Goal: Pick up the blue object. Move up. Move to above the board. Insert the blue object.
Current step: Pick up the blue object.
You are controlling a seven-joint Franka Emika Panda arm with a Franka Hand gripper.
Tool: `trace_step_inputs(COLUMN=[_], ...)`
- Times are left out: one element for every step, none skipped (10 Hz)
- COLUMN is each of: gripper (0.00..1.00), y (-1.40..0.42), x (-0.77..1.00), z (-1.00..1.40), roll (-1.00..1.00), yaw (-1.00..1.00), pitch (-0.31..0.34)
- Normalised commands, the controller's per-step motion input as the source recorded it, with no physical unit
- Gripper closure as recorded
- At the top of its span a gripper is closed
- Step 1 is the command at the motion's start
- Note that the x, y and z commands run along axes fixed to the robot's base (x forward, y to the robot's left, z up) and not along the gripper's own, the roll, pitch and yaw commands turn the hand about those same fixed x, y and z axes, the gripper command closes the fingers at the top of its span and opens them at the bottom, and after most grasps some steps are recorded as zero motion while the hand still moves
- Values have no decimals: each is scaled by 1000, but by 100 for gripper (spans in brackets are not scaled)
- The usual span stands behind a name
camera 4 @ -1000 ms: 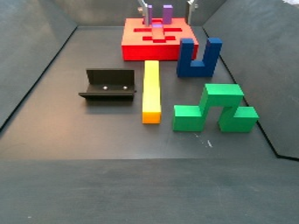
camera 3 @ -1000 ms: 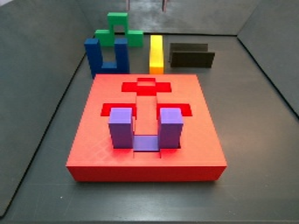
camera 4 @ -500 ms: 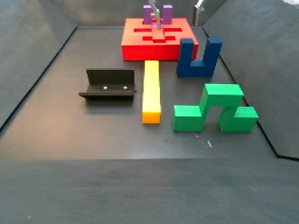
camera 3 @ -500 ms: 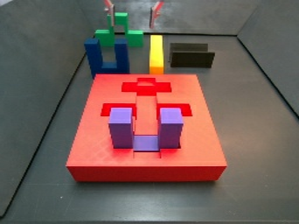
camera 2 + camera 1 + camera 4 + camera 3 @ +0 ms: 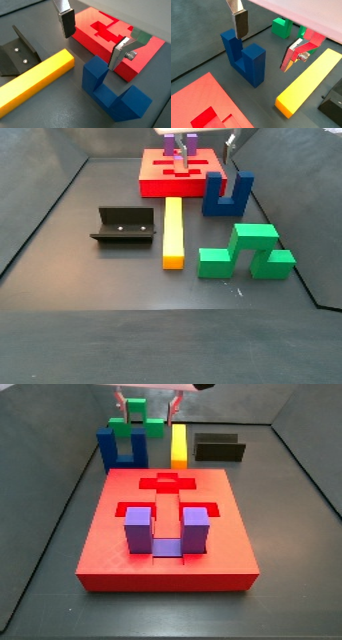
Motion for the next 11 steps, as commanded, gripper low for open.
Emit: trace_step_inputs(gripper=[0,0,0,0,0,0,0,0,0,0,0], y=[0,40,17,9,0,0,37,51,46,14,0], x=[-71,-57,0,0,0,0,0,-17,-74,-83,-91], z=[-203,-163,-171,-183,-200,-183,-194,-206,-186,-214,-229], roll=[21,59,57,43,50,77,87,46,13,0,0], yaw=[0,0,-57,-100,-117,-129,-154,-146,-117,-80,-23], pitch=[-19,0,0,-6,-14,-6,-4,-21,-26,-43,-60])
